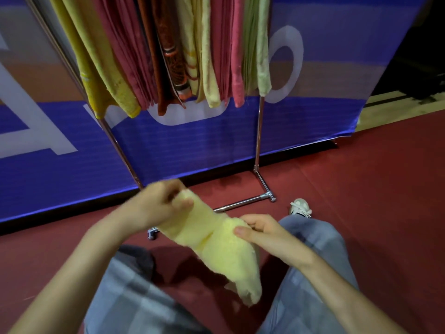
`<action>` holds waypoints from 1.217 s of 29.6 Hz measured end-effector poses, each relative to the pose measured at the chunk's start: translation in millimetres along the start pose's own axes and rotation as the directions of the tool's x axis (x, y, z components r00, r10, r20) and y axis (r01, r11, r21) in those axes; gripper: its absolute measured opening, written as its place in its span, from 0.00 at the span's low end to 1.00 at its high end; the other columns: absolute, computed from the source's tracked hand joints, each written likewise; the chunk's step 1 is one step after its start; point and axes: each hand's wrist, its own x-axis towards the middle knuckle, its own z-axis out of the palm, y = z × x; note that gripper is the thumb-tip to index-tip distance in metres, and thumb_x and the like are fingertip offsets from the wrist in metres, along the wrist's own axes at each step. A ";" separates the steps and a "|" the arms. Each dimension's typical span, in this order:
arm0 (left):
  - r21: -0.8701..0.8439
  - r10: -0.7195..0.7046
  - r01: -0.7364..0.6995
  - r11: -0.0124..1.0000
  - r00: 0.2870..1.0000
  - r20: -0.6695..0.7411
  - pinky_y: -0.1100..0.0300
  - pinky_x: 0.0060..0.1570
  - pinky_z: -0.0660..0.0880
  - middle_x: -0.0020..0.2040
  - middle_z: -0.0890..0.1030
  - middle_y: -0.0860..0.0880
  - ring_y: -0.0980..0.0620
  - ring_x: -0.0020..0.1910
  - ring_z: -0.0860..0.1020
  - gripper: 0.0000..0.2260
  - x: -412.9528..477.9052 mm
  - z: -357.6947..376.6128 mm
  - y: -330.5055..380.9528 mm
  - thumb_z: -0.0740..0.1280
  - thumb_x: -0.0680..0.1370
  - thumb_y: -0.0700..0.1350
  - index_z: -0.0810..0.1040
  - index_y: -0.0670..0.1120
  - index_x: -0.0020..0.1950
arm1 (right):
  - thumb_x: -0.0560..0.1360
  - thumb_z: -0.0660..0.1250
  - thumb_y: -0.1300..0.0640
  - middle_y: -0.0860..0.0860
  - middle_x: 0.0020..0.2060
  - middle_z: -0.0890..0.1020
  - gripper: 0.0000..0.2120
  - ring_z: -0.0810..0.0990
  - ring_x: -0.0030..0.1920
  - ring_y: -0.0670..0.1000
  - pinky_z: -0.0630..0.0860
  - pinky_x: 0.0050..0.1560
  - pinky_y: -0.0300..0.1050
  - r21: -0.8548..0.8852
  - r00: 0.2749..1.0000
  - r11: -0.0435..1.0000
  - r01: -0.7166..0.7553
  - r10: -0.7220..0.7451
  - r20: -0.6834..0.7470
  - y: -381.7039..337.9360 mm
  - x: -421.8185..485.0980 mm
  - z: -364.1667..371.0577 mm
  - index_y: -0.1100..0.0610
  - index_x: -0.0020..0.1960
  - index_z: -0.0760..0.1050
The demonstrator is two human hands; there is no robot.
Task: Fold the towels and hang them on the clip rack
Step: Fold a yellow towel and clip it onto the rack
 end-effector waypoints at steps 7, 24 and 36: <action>-0.511 0.216 -0.095 0.855 0.959 0.183 0.71 0.47 0.71 0.42 0.79 0.55 0.62 0.43 0.75 0.20 -4.0 51.8 11.2 0.60 0.69 0.59 0.78 0.46 0.47 | 0.70 0.64 0.53 0.45 0.32 0.74 0.07 0.70 0.35 0.41 0.65 0.38 0.34 0.026 0.995 0.999 -0.027 0.024 0.101 -32.3 2.8 0.3 0.56 0.41 0.77; -0.729 0.023 -0.136 0.671 0.986 -0.163 0.70 0.27 0.70 0.24 0.74 0.55 0.61 0.25 0.71 0.13 -7.7 -7.5 28.7 0.64 0.72 0.50 0.76 0.52 0.27 | 0.69 0.69 0.53 0.39 0.26 0.79 0.08 0.75 0.30 0.35 0.70 0.35 0.28 0.108 0.956 0.962 -0.250 0.228 0.185 -7.7 -18.9 -22.5 0.56 0.38 0.72; -0.738 0.008 0.107 0.666 0.989 0.150 0.69 0.42 0.75 0.35 0.82 0.55 0.61 0.37 0.80 0.19 22.3 43.6 59.2 0.49 0.80 0.51 0.78 0.50 0.41 | 0.54 0.75 0.37 0.45 0.37 0.85 0.24 0.81 0.39 0.40 0.76 0.41 0.33 0.180 0.982 0.982 -0.059 0.025 0.185 -86.5 9.0 -35.7 0.50 0.44 0.83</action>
